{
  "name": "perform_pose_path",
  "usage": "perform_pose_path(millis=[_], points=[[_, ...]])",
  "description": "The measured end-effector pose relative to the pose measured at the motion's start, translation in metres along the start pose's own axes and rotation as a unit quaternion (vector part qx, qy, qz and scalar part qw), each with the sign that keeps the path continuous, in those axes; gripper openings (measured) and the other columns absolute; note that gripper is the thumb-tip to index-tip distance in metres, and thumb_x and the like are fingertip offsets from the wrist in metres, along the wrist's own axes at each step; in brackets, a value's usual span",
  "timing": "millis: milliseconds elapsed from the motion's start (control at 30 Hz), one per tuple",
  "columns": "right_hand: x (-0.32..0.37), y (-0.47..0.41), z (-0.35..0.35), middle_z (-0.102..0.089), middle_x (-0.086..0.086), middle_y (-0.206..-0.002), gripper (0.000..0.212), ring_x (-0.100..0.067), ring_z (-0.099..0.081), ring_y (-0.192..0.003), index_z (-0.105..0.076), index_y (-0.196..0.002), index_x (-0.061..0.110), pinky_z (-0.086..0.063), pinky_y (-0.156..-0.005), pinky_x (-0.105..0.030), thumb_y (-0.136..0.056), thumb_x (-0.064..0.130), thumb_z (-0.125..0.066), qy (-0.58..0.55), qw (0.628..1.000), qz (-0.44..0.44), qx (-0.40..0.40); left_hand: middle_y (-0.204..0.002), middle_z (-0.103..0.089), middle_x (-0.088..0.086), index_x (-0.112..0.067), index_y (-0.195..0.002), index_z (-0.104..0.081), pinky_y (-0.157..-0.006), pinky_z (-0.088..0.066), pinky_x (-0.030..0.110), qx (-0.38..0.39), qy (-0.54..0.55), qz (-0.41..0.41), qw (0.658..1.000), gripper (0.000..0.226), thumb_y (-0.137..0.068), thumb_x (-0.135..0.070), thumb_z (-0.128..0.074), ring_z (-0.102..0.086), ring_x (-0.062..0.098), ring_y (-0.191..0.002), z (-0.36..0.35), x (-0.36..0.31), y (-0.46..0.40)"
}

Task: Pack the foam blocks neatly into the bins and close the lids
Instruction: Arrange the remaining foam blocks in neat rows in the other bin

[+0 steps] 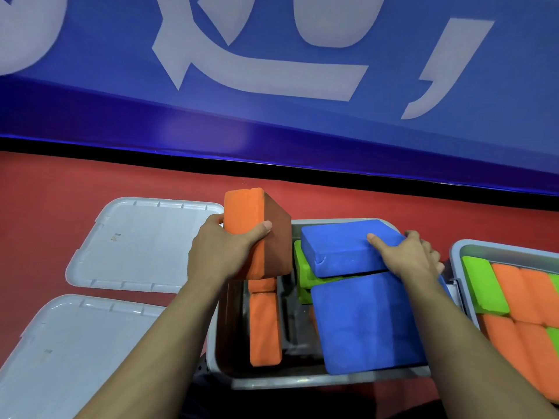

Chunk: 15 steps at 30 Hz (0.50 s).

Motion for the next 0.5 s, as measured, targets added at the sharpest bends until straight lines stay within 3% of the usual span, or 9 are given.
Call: perform_pose_path(millis=[133,233,400,500], points=[[-0.011,-0.014,-0.004,-0.051,-0.021,-0.142,0.115,-0.043,-0.050,-0.129,-0.041,-0.143,0.008,-0.041,-0.105,-0.054,-0.063,0.087,-0.064,-0.022,0.997,-0.062,0.028,-0.123,-0.067,0.001,-0.020,-0.137,-0.055,-0.092,-0.057,0.051,-0.003,0.007,0.006,1.000,0.106,-0.053,-0.081,-0.074,-0.067,0.029,-0.105,0.003,0.002,-0.002],[-0.012,-0.020,-0.004,-0.058,-0.019,-0.136,0.108,-0.042,-0.057,-0.121,-0.050,-0.138,0.005,-0.047,-0.091,-0.045,-0.064,0.081,-0.070,-0.020,0.995,-0.075,0.057,-0.119,-0.068,0.000,-0.021,-0.136,-0.056,-0.091,-0.058,0.049,-0.007,0.015,0.014,1.000,0.106,-0.051,-0.081,-0.074,-0.068,0.027,-0.103,0.007,0.002,-0.004],[-0.005,-0.023,0.003,-0.051,-0.020,-0.143,0.119,-0.042,-0.052,-0.128,-0.027,-0.145,0.001,-0.043,-0.099,-0.050,-0.063,0.066,-0.084,-0.059,0.992,-0.086,0.071,-0.116,-0.069,0.000,-0.022,-0.134,-0.057,-0.091,-0.058,0.049,-0.013,0.023,0.021,0.999,0.101,-0.053,-0.078,-0.077,-0.068,0.026,-0.102,0.011,0.006,-0.009],[0.004,-0.021,0.003,-0.054,-0.021,-0.135,0.111,-0.040,-0.057,-0.119,-0.026,-0.130,0.010,-0.047,-0.098,-0.051,-0.057,0.064,-0.088,-0.093,0.993,-0.047,0.061,-0.115,-0.067,-0.002,-0.021,-0.135,-0.057,-0.092,-0.057,0.049,-0.013,0.015,0.021,1.000,0.097,-0.058,-0.076,-0.079,-0.067,0.027,-0.103,0.011,0.007,-0.010]])
Point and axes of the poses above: each hand's wrist, its own y-axis away from the middle knuckle, its own z-axis out of the back of the hand, x = y × z, the point moved 3 cm from there along -y, towards the middle knuckle
